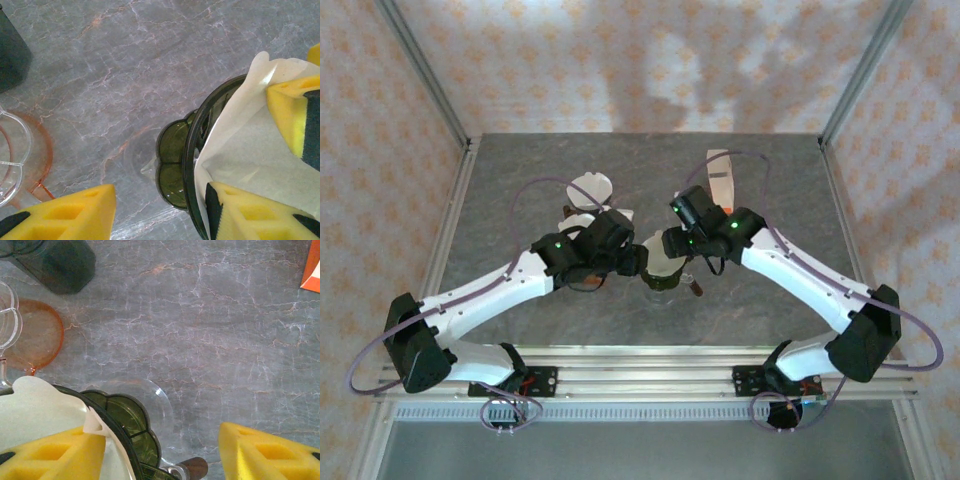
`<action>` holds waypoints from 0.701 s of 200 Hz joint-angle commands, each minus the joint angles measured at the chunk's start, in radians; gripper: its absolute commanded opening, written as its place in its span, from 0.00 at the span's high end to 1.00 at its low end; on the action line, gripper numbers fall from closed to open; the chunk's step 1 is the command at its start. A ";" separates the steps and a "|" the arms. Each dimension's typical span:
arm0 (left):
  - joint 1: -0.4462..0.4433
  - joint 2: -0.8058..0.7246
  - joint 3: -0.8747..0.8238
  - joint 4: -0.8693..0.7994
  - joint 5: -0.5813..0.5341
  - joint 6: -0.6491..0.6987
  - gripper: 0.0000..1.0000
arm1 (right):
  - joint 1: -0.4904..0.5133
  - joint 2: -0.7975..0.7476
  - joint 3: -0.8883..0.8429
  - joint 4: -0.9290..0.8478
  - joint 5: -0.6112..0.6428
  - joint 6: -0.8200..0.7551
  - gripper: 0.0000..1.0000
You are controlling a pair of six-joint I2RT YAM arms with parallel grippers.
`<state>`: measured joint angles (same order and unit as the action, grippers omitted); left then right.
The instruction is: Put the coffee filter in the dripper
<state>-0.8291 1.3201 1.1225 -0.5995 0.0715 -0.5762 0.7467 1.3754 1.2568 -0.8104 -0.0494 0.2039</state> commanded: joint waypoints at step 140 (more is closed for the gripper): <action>0.009 0.008 -0.010 -0.025 -0.010 0.001 0.48 | -0.009 -0.112 -0.056 0.017 -0.027 0.051 0.75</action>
<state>-0.8288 1.3201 1.1179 -0.5964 0.0715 -0.5766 0.7387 1.2934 1.2137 -0.7914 -0.0895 0.2443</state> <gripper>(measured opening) 0.521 0.312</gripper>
